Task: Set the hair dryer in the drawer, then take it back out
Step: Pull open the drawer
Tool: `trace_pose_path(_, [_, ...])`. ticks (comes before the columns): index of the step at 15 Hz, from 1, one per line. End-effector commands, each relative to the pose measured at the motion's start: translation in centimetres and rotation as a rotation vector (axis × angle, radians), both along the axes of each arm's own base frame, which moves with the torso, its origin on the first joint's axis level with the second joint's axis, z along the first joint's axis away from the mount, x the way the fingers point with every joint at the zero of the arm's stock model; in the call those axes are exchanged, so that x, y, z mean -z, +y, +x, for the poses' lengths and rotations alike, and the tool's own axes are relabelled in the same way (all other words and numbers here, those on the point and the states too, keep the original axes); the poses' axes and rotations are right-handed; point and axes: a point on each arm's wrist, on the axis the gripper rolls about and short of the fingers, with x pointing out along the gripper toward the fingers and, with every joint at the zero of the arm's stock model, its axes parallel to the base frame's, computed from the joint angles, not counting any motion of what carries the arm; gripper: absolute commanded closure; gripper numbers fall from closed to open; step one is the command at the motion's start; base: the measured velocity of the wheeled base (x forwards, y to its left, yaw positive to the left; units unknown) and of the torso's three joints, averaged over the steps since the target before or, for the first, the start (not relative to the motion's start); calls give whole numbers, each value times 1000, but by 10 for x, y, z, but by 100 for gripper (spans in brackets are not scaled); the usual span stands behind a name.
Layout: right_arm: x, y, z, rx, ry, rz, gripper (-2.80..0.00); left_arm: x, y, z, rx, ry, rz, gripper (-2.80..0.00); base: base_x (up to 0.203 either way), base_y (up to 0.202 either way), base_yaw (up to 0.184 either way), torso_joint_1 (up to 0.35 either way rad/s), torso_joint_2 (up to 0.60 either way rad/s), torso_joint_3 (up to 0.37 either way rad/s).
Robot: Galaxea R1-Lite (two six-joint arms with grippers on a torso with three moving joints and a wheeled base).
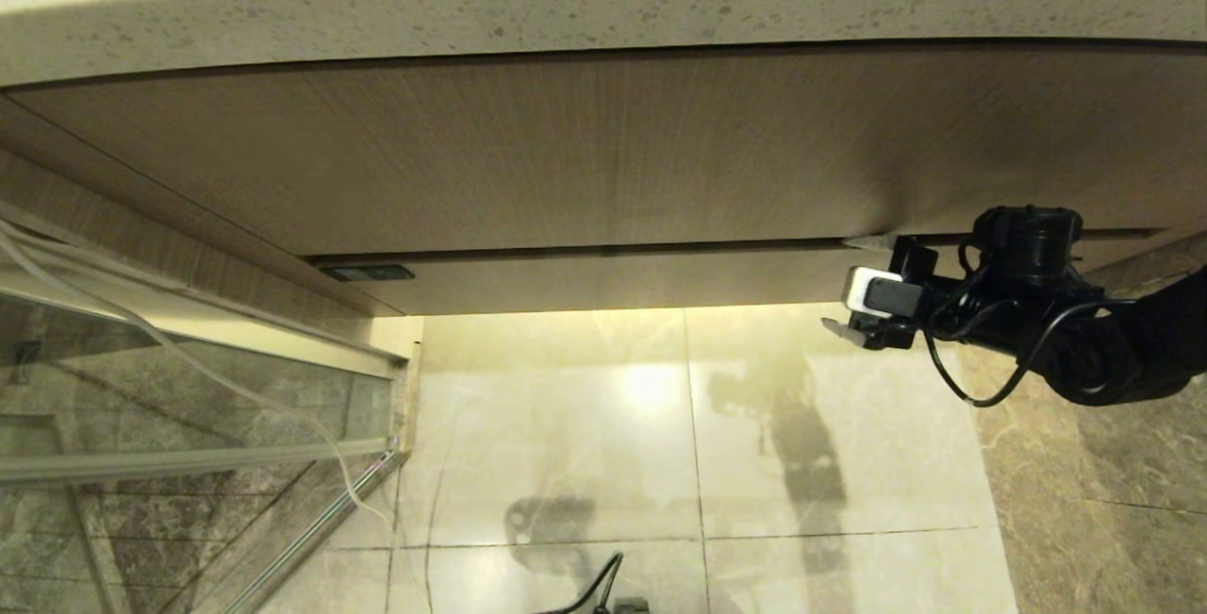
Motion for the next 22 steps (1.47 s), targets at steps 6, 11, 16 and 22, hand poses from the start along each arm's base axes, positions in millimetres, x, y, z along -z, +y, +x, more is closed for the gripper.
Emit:
trace_pose_path(6, [8,-2,-1,48,54,-22,-280,11,0,4,0,38,-1,0,0,0,0,0,0,0])
trace_pose_path(11, [11,-3,-3,52,90,-27,-280,11,0,4,0,38,-1,0,0,0,0,0,0,0])
trace_pose_path(16, [18,-3,-10,48,166,-38,-280,11,0,4,0,38,-1,0,0,0,0,0,0,0])
trace_pose_path(22, [24,-3,-13,48,218,-49,-280,11,0,4,0,38,0,0,0,0,0,0,0,0])
